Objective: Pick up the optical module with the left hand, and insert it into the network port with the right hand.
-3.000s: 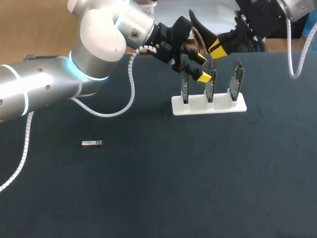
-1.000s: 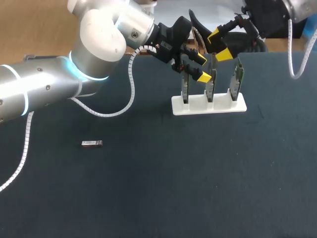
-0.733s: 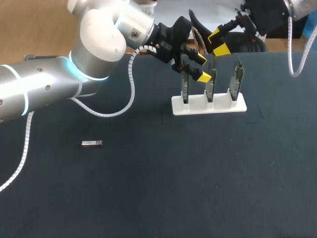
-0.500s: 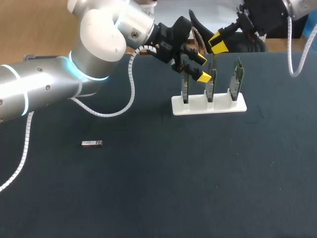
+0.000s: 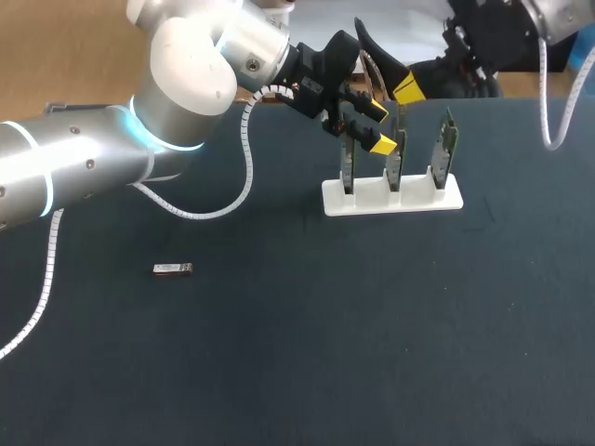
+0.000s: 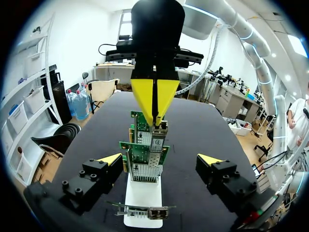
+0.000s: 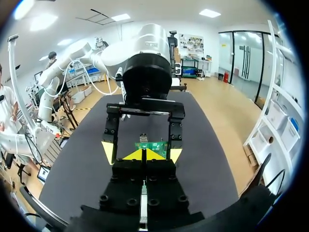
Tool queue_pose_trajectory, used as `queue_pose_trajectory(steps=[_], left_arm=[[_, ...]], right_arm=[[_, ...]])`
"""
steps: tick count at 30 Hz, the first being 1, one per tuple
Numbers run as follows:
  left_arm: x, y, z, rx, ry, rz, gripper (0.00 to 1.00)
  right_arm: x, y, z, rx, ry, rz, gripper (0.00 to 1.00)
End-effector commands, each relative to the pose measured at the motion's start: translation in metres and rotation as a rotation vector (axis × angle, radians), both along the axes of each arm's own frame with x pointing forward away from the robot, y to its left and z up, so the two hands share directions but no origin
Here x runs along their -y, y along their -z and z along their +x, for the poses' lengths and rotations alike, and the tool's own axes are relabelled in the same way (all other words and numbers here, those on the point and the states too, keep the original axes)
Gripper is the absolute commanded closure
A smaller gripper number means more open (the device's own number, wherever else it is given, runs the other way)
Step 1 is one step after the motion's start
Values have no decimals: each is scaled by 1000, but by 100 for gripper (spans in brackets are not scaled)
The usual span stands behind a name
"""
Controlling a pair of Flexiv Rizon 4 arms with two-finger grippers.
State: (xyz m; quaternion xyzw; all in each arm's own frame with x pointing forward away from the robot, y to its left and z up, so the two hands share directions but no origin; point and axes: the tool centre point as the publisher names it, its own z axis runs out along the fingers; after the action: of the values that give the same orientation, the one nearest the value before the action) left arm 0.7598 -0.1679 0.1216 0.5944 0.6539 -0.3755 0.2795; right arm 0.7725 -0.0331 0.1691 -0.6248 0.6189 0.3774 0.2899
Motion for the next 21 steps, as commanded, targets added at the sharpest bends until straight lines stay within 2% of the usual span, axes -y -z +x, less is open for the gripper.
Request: queue_pose_trajectory(steps=[1,21], left_arm=[[1,0,0,-1,-2,4,0],[1,0,0,-1,-2,4,0]], right_arm=[[0,4,1,-8,0,0,100],[0,31,0,-81,20,-4,100]])
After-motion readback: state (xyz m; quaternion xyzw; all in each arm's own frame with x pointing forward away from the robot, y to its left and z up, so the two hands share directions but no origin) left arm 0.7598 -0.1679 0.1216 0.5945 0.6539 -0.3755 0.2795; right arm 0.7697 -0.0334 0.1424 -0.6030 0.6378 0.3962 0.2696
